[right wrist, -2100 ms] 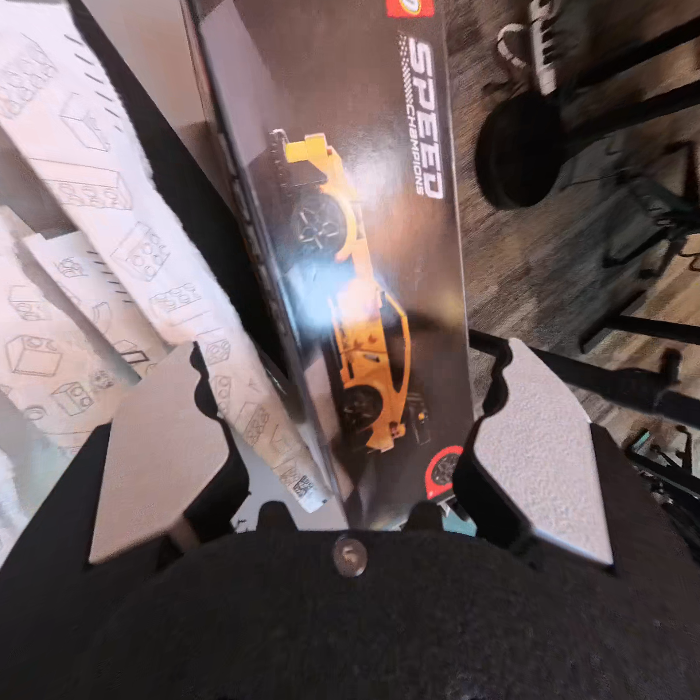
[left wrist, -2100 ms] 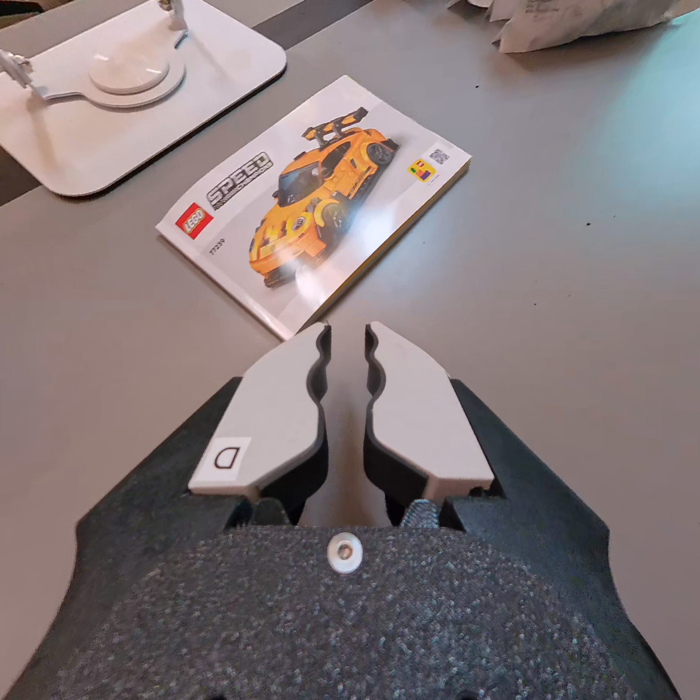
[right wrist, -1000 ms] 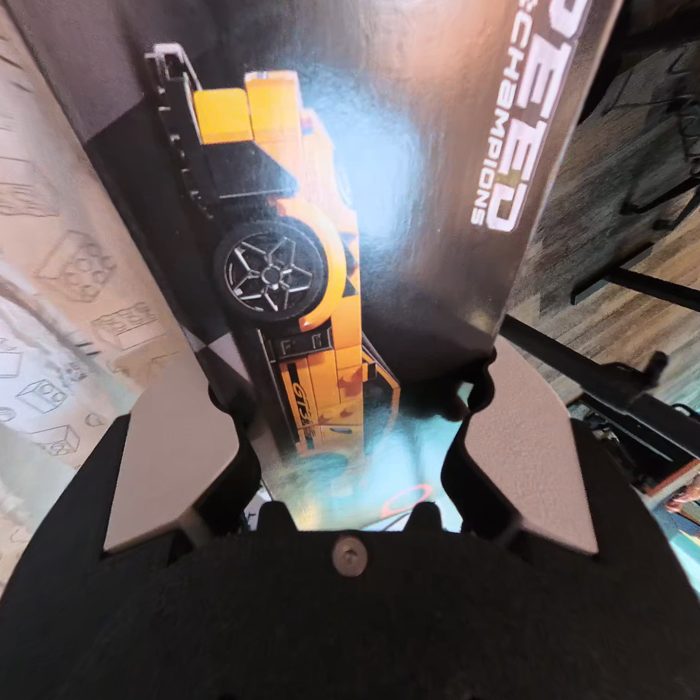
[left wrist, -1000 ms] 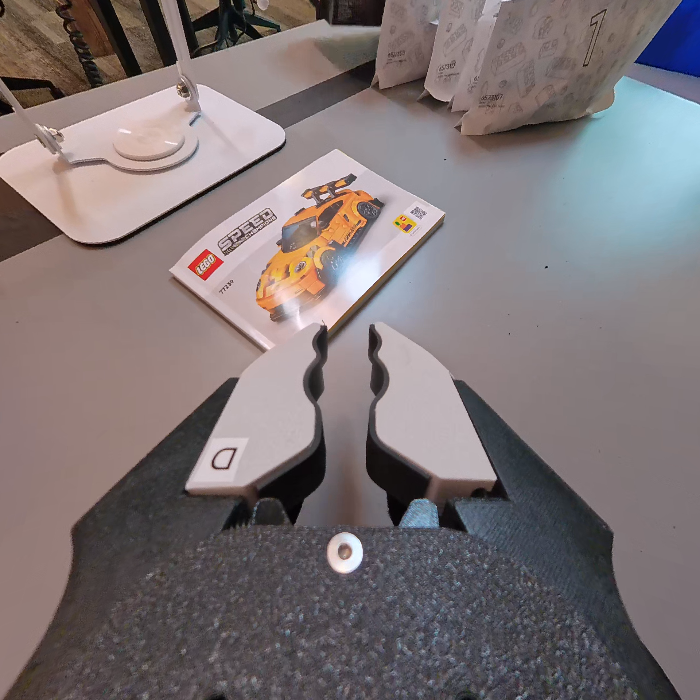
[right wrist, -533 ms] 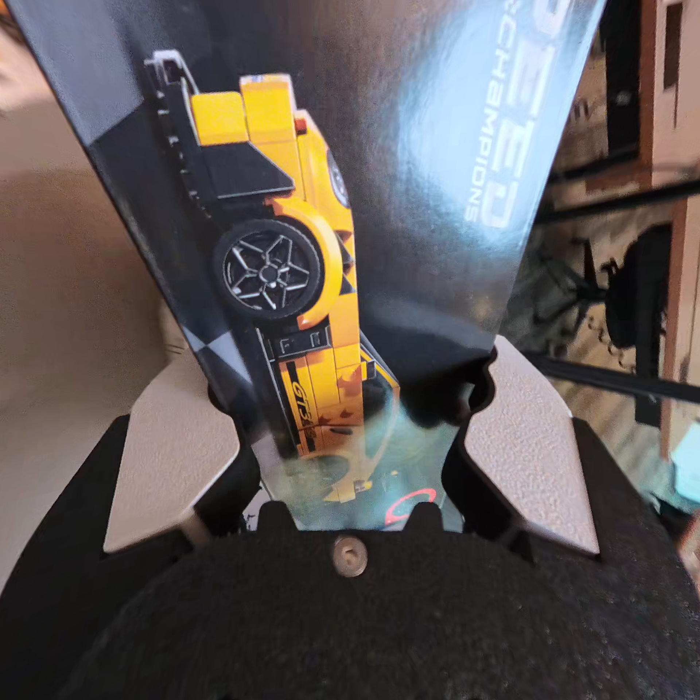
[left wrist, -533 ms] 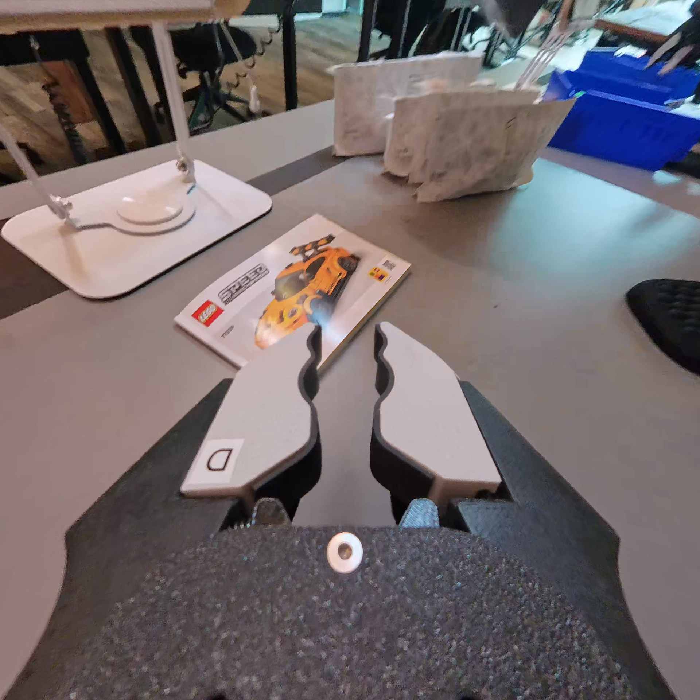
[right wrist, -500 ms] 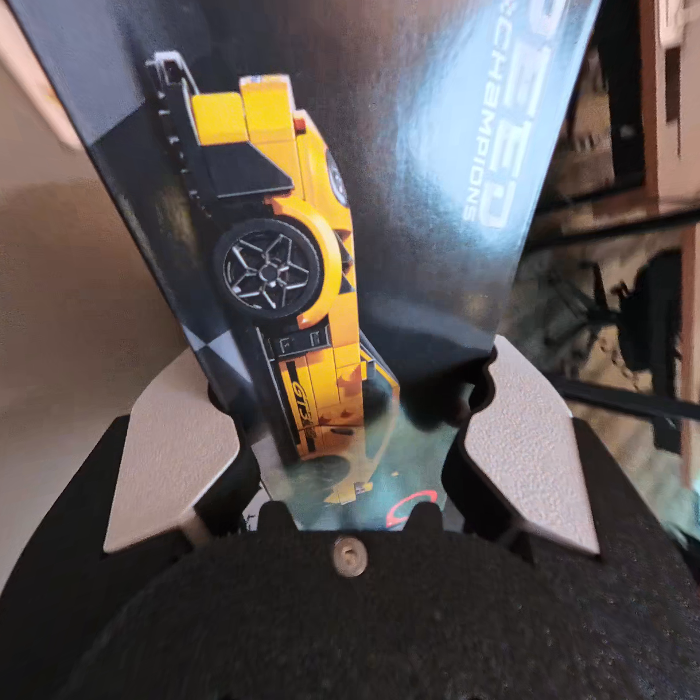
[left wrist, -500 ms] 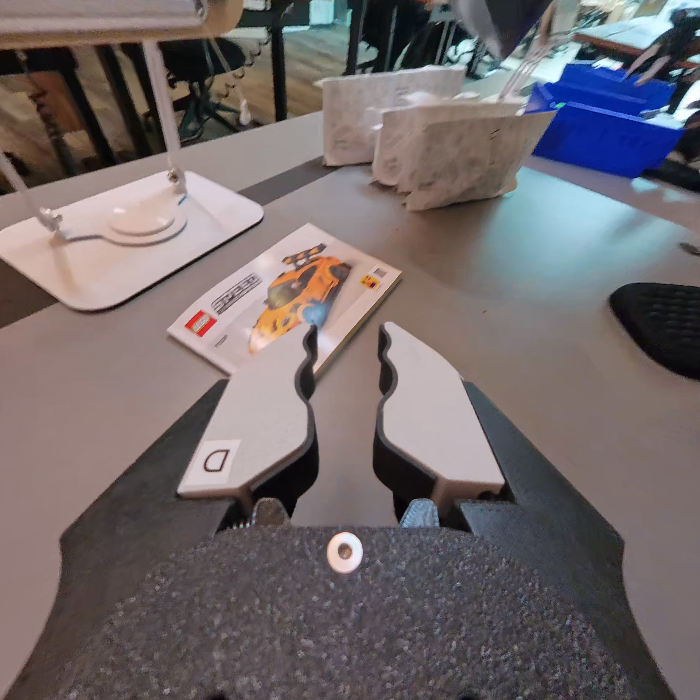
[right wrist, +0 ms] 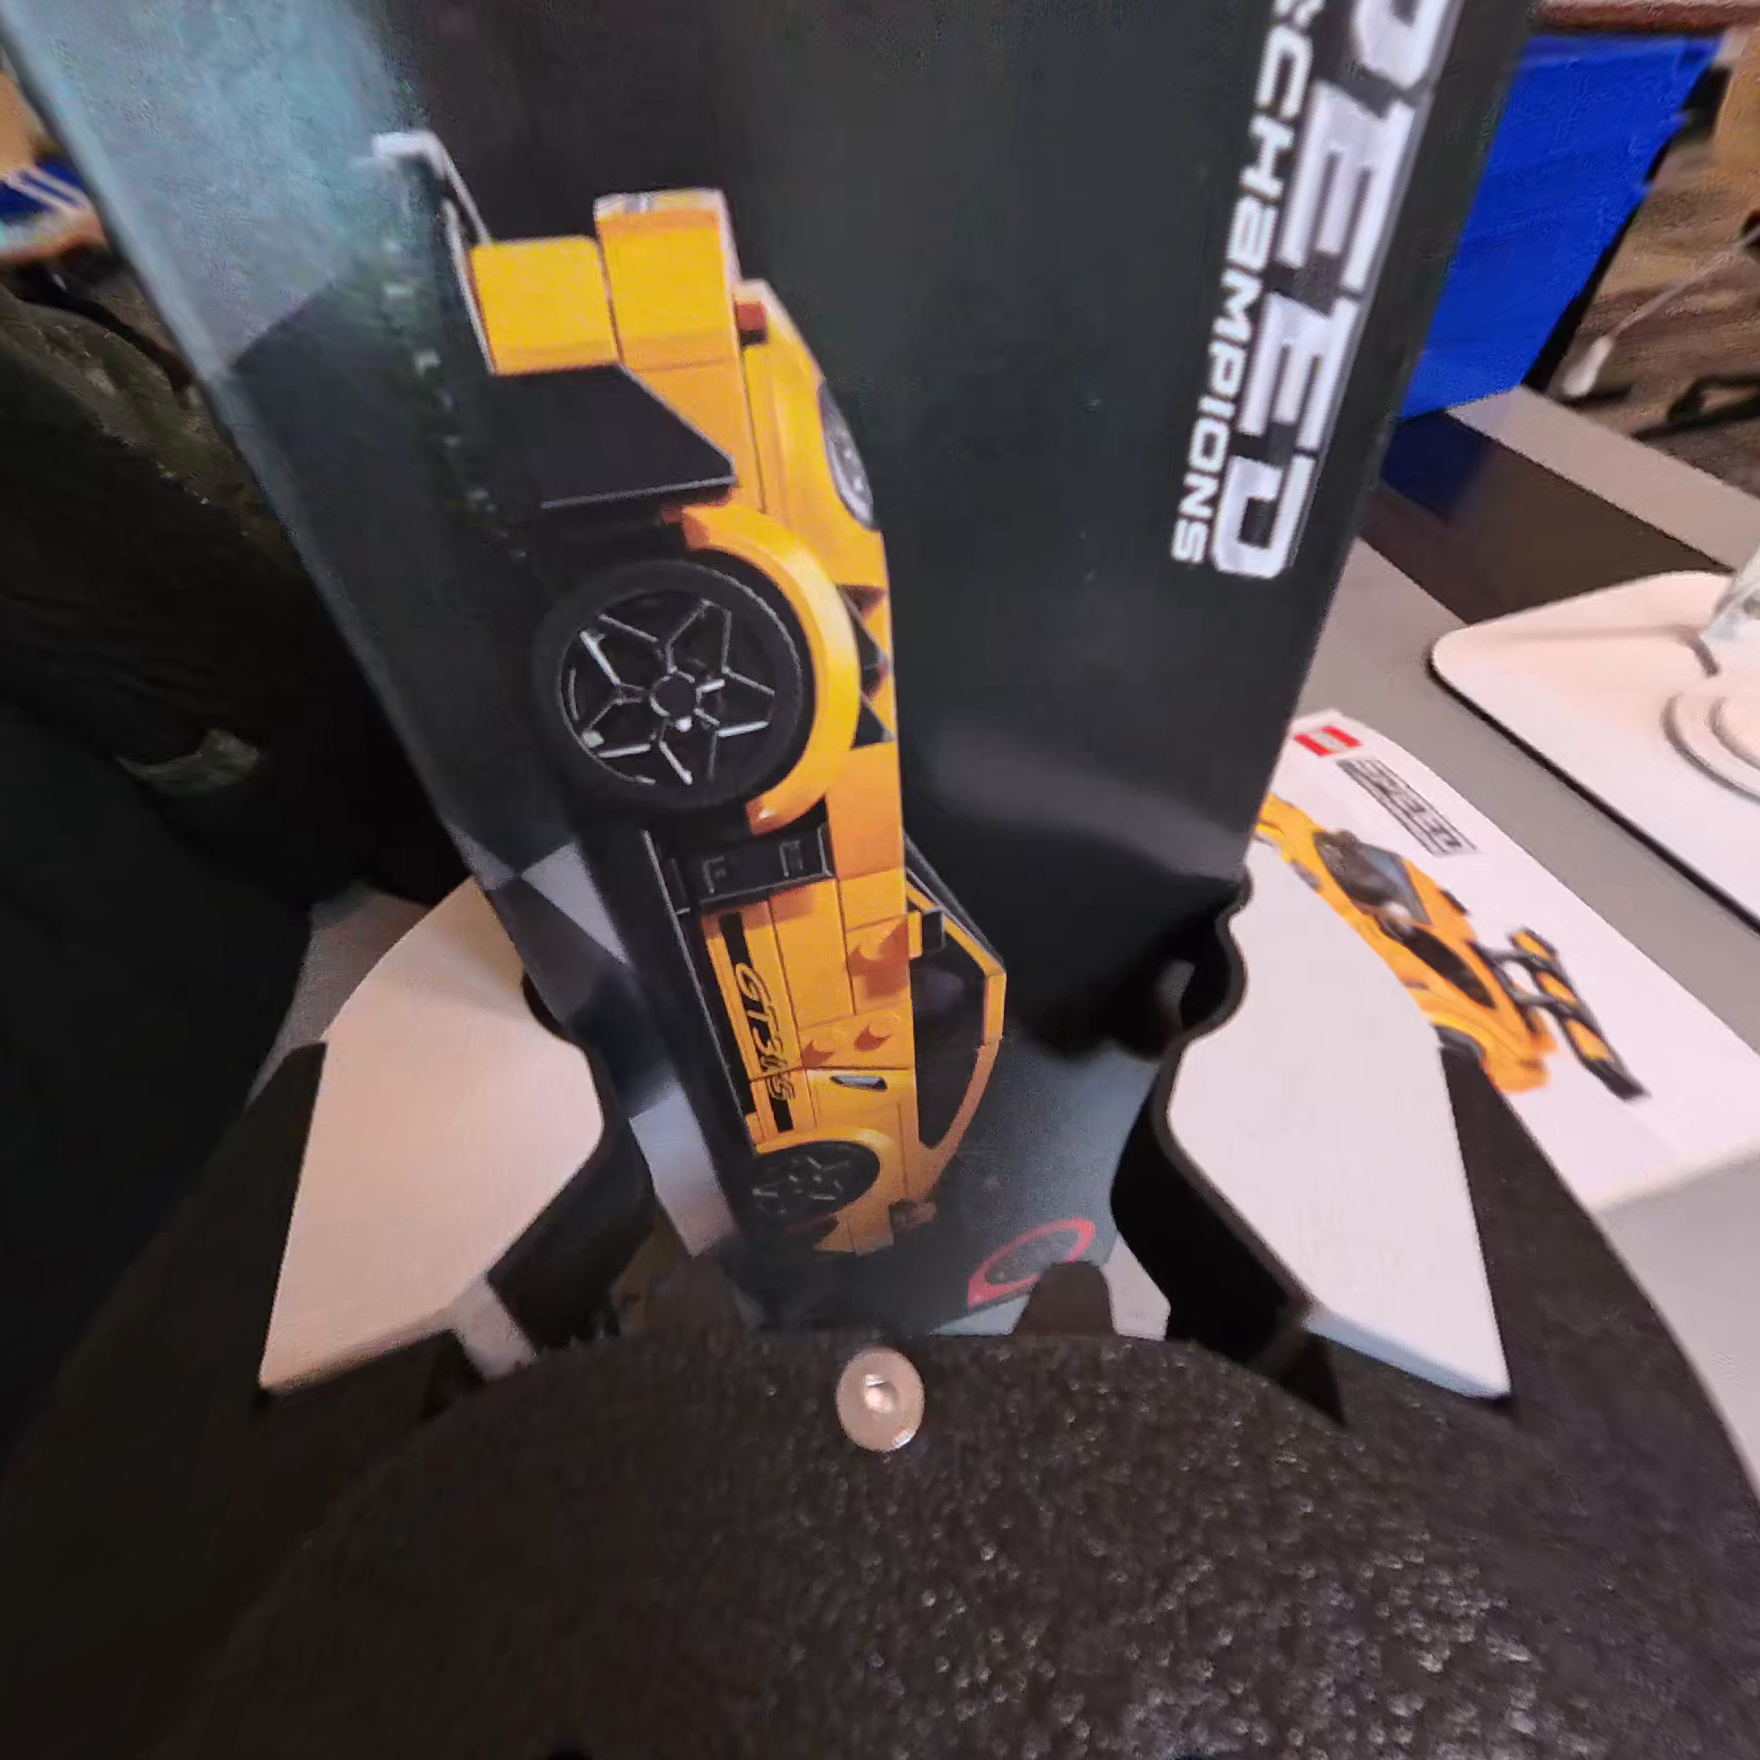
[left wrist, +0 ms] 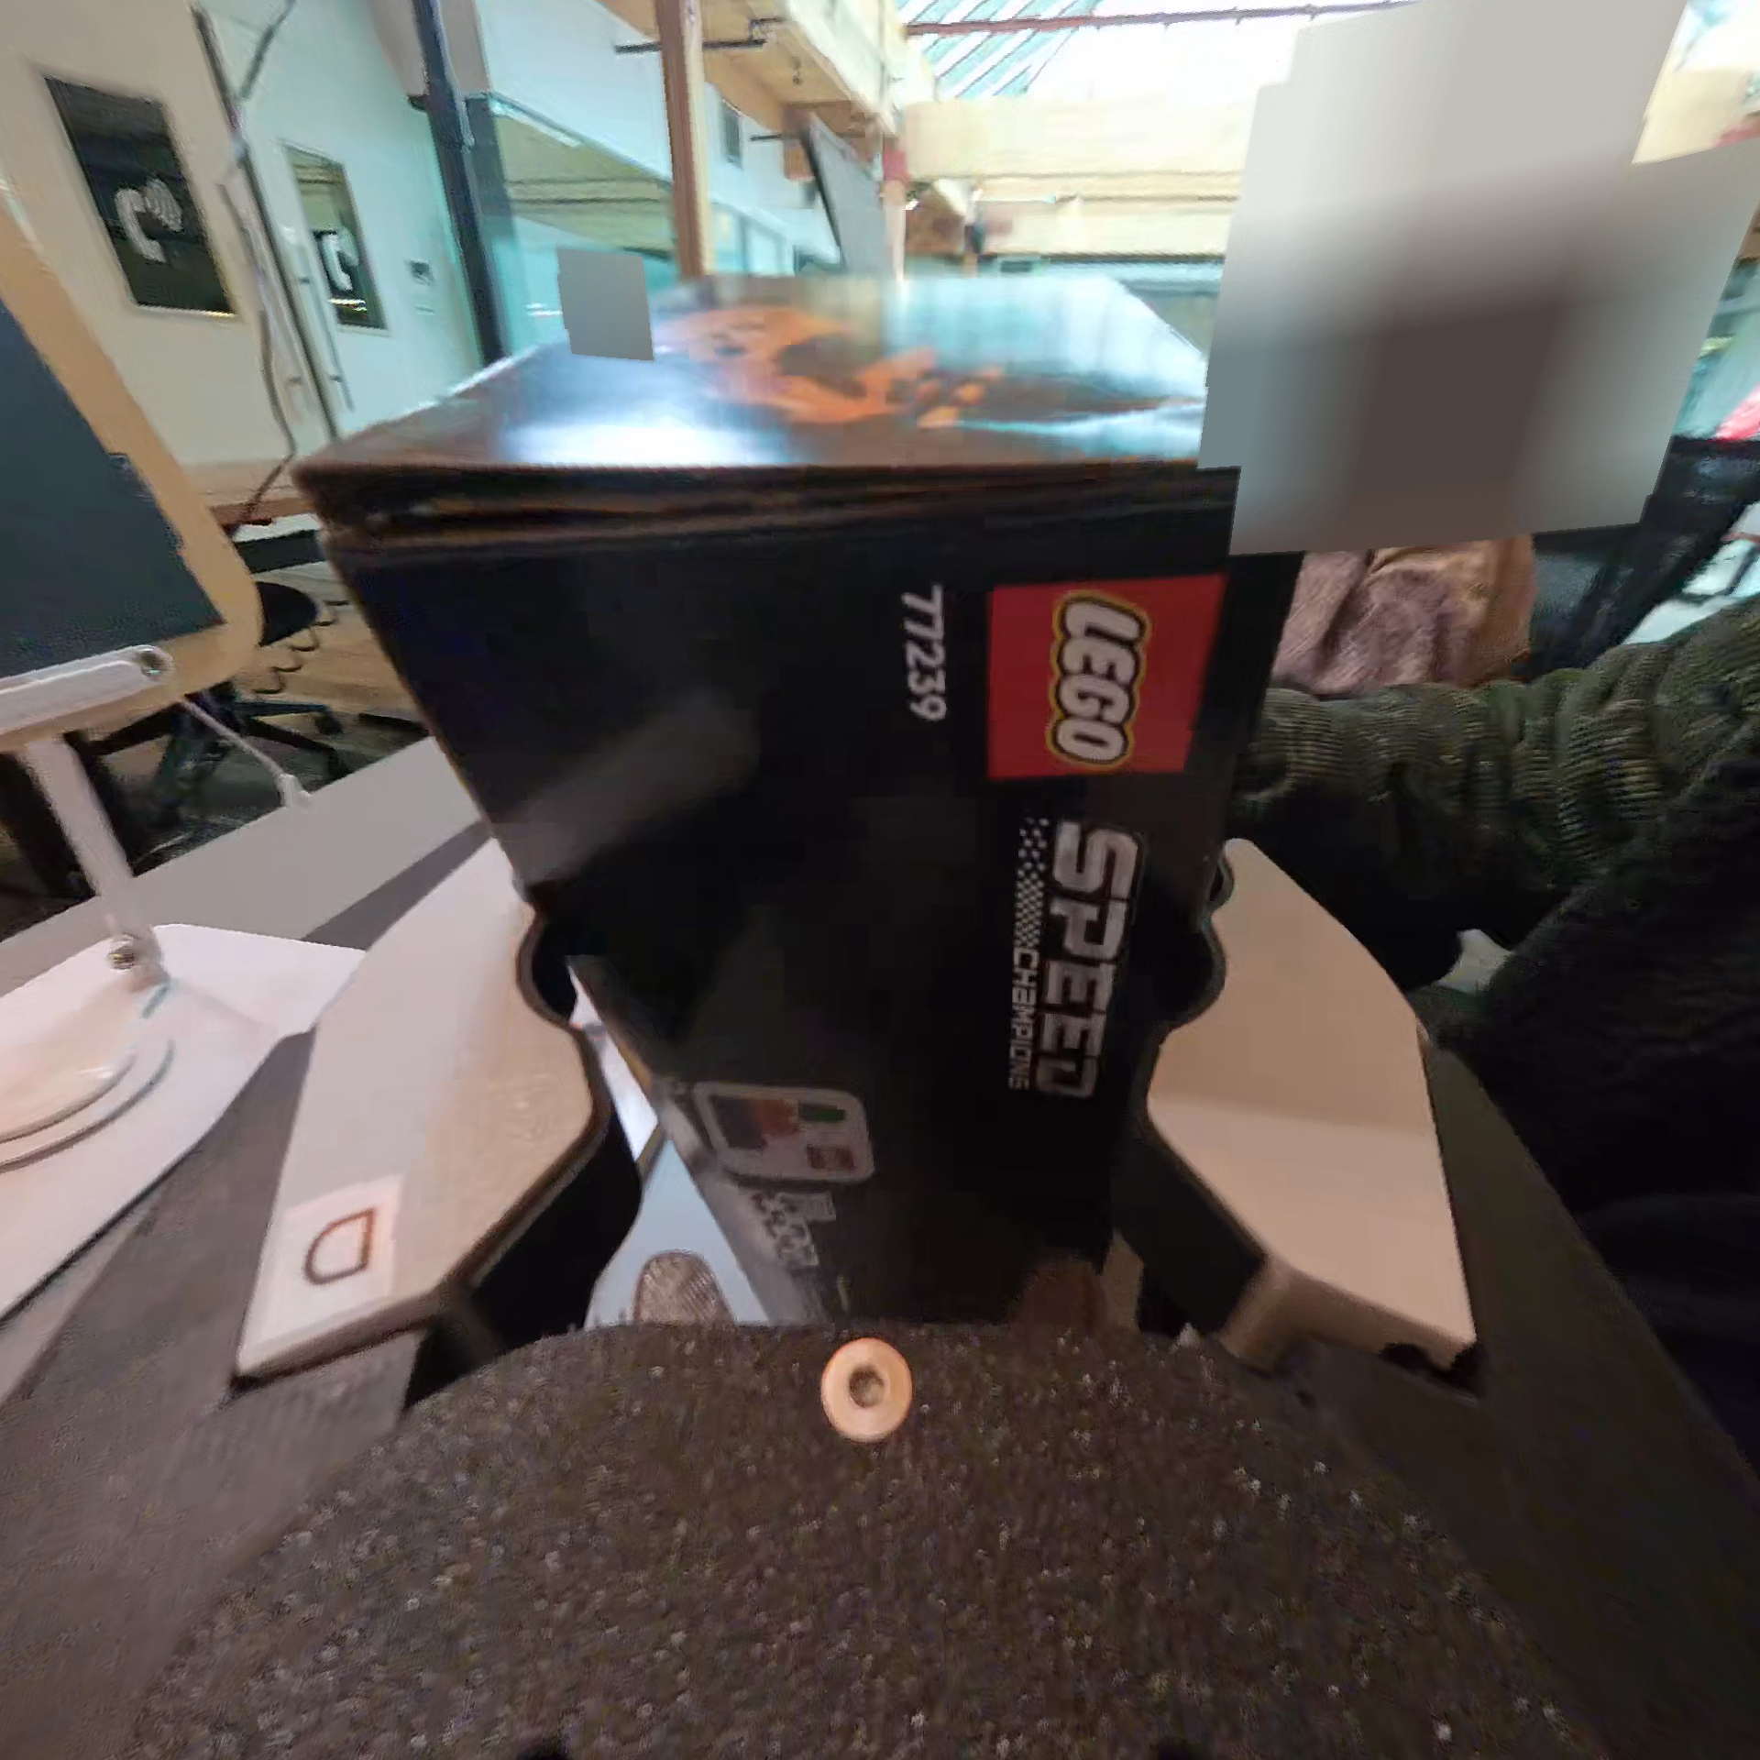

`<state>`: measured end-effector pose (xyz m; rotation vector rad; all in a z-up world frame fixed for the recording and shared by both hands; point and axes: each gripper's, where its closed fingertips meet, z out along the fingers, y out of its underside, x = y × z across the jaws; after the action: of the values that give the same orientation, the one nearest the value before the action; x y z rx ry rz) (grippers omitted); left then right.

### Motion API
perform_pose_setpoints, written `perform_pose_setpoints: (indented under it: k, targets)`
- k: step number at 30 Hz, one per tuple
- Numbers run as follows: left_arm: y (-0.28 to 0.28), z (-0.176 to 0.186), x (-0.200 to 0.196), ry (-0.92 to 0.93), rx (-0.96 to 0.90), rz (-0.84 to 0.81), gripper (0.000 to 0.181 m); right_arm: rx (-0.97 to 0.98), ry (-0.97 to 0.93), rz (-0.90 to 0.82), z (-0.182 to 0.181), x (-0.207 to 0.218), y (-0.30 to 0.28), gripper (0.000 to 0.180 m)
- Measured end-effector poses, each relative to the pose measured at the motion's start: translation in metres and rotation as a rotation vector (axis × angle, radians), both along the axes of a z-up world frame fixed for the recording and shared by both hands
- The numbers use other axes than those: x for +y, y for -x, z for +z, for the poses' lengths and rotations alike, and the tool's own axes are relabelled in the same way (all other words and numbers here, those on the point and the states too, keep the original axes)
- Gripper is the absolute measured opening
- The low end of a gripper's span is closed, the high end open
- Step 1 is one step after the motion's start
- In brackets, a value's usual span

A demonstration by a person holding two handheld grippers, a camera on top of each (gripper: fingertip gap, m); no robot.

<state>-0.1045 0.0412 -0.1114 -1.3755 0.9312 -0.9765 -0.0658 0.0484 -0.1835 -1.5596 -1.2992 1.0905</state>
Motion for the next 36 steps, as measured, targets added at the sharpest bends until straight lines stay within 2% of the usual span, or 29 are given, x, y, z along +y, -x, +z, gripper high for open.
perform_pose_setpoints:
  k: [3,7,12,14,16,18,19,20,21,24,26,29,33,34,36]
  targets:
    - [0.010,-0.001,-0.002,-0.010,0.054,0.001,0.121,0.044,-0.006,-0.003,-0.006,-0.003,0.014,0.127]
    - [0.019,-0.005,-0.004,-0.073,0.105,-0.058,0.120,-0.027,-0.109,-0.049,-0.014,-0.004,0.016,0.123]
    - [0.047,-0.005,0.016,-0.096,0.116,0.044,0.080,0.006,-0.097,-0.055,-0.013,-0.018,0.002,0.107]
    - [0.062,-0.007,0.026,-0.066,0.094,0.143,0.063,0.023,-0.105,-0.031,-0.011,-0.030,-0.004,0.089]
    - [0.072,-0.018,0.029,-0.056,0.119,0.199,0.047,0.082,-0.135,0.021,-0.002,-0.048,-0.005,0.054]
    - [0.079,-0.034,0.031,-0.080,0.175,0.267,0.036,0.126,-0.166,0.069,0.008,-0.062,-0.002,0.027]
    - [0.085,-0.041,0.033,-0.094,0.207,0.319,0.026,0.124,-0.194,0.076,0.012,-0.065,-0.001,0.019]
    - [0.091,-0.044,0.033,-0.101,0.219,0.358,0.019,0.127,-0.219,0.065,0.017,-0.064,-0.002,0.018]
    - [0.096,-0.044,0.030,-0.098,0.205,0.366,0.019,0.133,-0.237,0.045,0.023,-0.061,-0.004,0.018]
    - [0.117,-0.035,0.024,-0.035,0.123,0.390,0.030,0.143,-0.288,-0.030,0.041,-0.047,-0.013,0.016]
    - [0.133,-0.025,0.020,-0.020,0.067,0.399,0.036,0.125,-0.379,-0.114,0.052,-0.032,-0.020,0.024]
    - [0.128,-0.014,0.008,0.033,0.003,0.328,0.074,0.109,-0.508,-0.208,0.081,-0.017,-0.028,0.042]
    - [0.085,-0.022,0.007,0.084,0.050,0.249,0.137,0.027,-0.653,-0.242,0.122,-0.003,-0.023,0.072]
    - [0.073,-0.024,0.007,0.099,0.069,0.240,0.146,0.004,-0.704,-0.232,0.132,-0.002,-0.020,0.079]
    - [0.052,-0.022,0.008,0.081,0.081,0.260,0.146,-0.051,-0.810,-0.202,0.151,-0.003,-0.011,0.073]
